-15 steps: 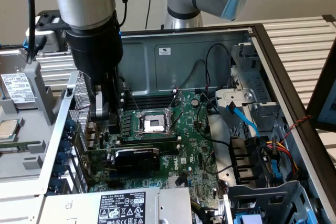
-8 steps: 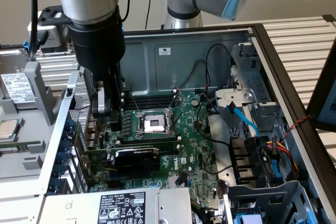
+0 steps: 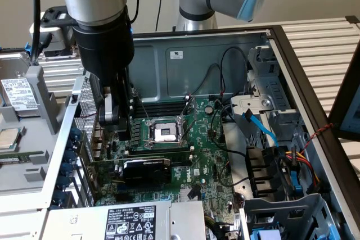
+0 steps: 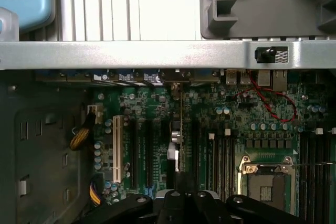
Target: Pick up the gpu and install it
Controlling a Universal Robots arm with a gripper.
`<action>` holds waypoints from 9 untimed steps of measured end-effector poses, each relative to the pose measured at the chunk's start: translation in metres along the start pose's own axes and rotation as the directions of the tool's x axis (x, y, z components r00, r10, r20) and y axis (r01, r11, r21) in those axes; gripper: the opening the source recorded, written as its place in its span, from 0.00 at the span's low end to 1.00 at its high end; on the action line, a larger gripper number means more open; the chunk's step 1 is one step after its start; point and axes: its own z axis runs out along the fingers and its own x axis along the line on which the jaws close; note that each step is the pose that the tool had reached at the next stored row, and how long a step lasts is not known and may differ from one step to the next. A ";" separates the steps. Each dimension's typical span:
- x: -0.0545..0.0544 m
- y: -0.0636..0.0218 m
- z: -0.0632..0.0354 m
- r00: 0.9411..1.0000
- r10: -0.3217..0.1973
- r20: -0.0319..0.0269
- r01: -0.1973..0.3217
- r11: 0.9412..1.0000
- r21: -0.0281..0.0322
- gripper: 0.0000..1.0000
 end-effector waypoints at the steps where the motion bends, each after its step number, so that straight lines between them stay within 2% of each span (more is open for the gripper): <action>1: 0.000 0.0000 0.0000 1.000 0.000 0.000 0.000 1.000 0.000 0.11; 9: 0.000 0.0000 0.0000 1.000 0.000 0.000 0.000 1.000 0.000 0.11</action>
